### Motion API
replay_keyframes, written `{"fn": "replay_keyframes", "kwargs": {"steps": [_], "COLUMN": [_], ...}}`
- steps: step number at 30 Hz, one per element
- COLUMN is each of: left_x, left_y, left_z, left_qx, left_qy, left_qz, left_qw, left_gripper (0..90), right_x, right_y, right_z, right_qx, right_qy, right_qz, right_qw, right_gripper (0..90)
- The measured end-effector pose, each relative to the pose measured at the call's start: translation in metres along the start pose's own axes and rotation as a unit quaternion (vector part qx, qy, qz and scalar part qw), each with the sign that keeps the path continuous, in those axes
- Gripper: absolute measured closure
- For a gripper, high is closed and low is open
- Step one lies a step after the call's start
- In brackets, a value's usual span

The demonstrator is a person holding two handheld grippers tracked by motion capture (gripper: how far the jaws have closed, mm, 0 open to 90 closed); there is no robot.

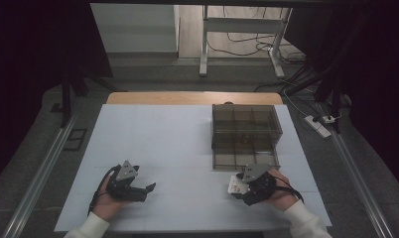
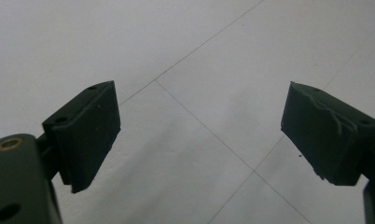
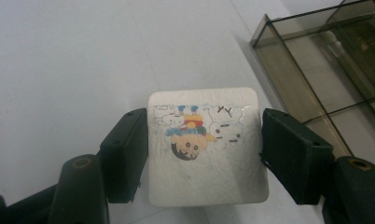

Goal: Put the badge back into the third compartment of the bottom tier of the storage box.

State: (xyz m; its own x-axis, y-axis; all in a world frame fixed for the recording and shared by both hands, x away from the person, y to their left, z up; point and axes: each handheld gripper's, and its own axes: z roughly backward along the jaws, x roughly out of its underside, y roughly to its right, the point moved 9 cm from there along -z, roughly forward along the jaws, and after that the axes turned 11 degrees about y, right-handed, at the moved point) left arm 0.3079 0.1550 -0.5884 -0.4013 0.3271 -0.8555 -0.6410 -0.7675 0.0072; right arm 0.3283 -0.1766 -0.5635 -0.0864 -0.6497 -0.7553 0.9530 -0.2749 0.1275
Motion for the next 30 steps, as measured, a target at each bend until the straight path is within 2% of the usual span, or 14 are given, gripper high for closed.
{"fn": "replay_keyframes", "kwargs": {"steps": [5,15,23,30], "left_x": [0.0,0.0,0.0,0.0], "left_y": [-0.001,-0.001,-0.001,-0.001], "left_z": [0.0,0.001,0.001,0.001], "left_qx": [-0.001,-0.001,-0.001,-0.002], "left_qy": [-0.001,0.001,0.0,0.0], "left_qz": [0.001,0.0,0.0,0.0], "left_qw": [1.0,1.0,1.0,1.0], "left_gripper": [12.1,12.1,12.2,12.2], "right_x": [-0.002,-0.005,-0.007,-0.005], "right_y": [0.005,0.015,0.029,0.033], "right_z": [0.003,0.007,0.013,0.013], "right_qx": [0.013,0.039,0.078,0.087], "right_qy": [0.009,0.034,0.063,0.065], "right_qz": [-0.002,-0.025,-0.047,-0.052], "right_qw": [0.9999,0.9983,0.9938,0.9928], "right_gripper": [32.8,32.8,32.8,32.8]}}
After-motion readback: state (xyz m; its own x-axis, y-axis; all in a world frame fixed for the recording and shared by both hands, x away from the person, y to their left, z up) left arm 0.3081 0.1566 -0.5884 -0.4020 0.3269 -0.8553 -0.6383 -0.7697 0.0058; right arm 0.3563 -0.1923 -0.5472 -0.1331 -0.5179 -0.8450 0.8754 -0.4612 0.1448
